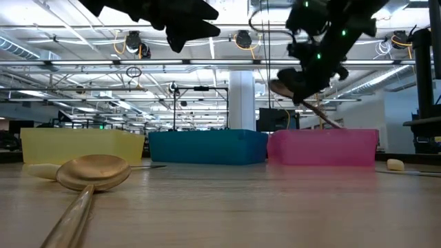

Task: Pick & Place Kitchen Items
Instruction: Put the wooden serving spoon into the pink bin

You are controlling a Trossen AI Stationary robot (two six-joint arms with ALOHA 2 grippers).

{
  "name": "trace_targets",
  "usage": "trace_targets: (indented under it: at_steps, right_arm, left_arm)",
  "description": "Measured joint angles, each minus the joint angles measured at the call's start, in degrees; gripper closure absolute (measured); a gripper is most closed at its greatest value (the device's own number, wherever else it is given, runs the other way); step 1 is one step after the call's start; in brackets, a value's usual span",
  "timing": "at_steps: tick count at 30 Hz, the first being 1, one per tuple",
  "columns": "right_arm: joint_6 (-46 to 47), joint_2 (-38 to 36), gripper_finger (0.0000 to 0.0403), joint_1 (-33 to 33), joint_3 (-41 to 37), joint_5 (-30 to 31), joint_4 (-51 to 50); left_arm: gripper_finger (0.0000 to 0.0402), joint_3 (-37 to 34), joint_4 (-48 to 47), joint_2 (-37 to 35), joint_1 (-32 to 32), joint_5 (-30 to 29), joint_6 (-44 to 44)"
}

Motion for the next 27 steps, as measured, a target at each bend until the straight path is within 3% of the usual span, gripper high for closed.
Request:
trace_targets:
  at_steps: [6,14,27]
  right_arm:
    - [0.99,0.00,0.0365,-5.67,-7.32,-9.73,3.19]
    - [-8.75,0.00,0.0365,-8.93,-19.68,-19.10,25.04]
    - [-11.70,-0.02,0.0342,-12.22,-33.43,-20.32,45.24]
  left_arm:
    - [0.0215,0.00,0.00,-0.01,-1.47,-0.24,-0.06]
    - [0.0215,0.00,-0.02,0.00,-2.38,-3.84,-1.27]
    - [0.0215,0.00,-0.07,-0.02,-2.61,-7.22,-4.90]
